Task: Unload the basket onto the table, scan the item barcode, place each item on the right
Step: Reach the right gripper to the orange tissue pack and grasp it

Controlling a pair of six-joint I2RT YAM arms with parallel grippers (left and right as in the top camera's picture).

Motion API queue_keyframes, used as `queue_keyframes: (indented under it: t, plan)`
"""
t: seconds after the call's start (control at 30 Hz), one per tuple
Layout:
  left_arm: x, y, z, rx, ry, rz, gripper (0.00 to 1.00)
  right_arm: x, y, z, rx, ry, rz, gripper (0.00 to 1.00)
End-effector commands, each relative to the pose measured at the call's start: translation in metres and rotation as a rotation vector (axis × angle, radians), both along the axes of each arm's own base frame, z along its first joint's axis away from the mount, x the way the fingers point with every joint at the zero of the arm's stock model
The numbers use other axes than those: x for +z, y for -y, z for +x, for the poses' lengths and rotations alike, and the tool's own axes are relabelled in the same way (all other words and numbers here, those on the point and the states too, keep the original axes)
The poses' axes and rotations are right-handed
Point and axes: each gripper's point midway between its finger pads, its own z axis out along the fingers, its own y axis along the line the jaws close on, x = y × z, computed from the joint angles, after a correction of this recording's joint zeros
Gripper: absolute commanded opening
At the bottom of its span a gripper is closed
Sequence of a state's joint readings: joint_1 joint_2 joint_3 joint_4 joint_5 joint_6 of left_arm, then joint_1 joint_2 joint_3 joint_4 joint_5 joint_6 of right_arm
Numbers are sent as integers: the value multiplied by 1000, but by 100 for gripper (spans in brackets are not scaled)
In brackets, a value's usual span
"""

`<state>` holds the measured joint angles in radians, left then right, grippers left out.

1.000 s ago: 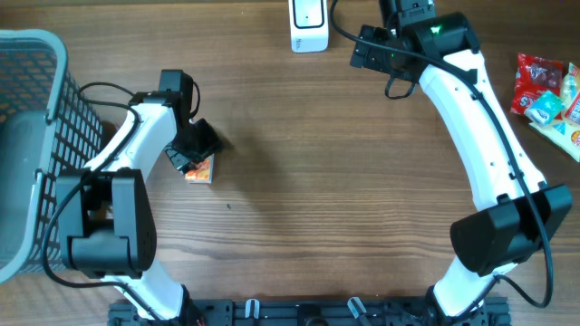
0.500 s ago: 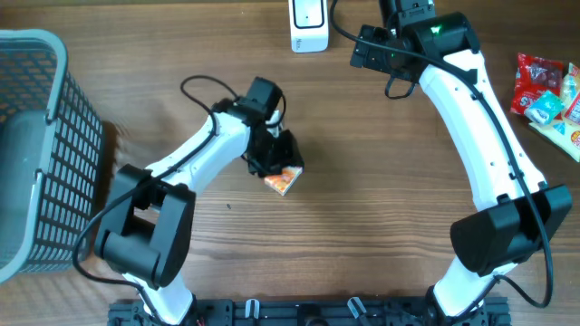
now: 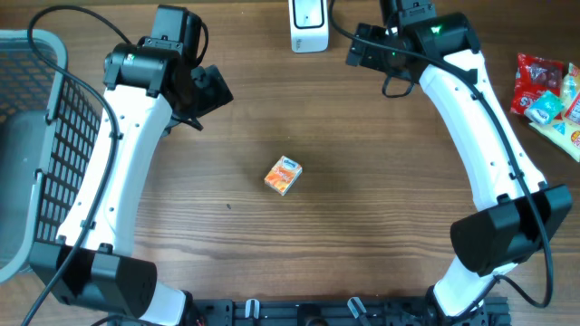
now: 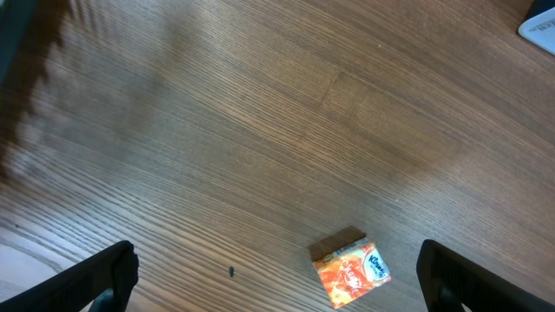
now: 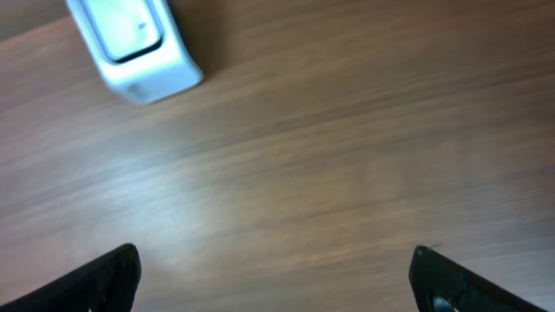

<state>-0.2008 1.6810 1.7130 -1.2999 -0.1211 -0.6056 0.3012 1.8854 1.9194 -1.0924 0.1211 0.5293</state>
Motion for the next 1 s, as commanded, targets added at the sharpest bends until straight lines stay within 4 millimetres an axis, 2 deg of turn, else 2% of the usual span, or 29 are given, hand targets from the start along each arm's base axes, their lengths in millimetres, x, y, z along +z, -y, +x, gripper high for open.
queue_keyframes:
  t: [0.0,0.03,0.1,0.17,0.23,0.27,0.33,0.5,0.6,0.73,0.77,0.83,0.9,0.97]
  plan:
    - [1,-4,3,24,12,14,100,-1,-34,-32,117,-121,183,98]
    - [1,-4,3,23,12,14,100,-13,-37,-47,125,-195,196,94]
    - [1,-4,3,24,12,14,100,-47,-45,-76,70,-345,231,93]
    - [1,-4,3,23,12,14,100,-84,-86,-101,146,-448,373,94]
    - [1,-4,3,23,12,14,100,-106,-119,-119,234,-497,511,95]
    - [1,-4,3,23,12,14,100,-119,-125,-128,224,-528,543,96]
    - [1,-4,3,24,12,14,100,-150,-127,-148,178,-583,541,98]
    - [1,-4,3,23,12,14,100,-176,-134,-176,167,-639,503,99]
    - [1,-4,3,24,12,14,100,-185,-149,-178,222,-587,518,97]
    - [1,-4,3,23,12,14,100,-203,-162,-182,158,-559,570,100]
    - [1,-4,3,24,12,14,100,-208,-159,-181,129,-551,566,96]
    - [1,-4,3,23,12,14,100,-219,-150,-182,70,-538,532,74]
    - [1,-4,3,24,12,14,100,-227,-148,-181,47,-517,538,60]
    - [1,-4,3,23,12,14,100,-234,-142,-183,0,-516,525,57]
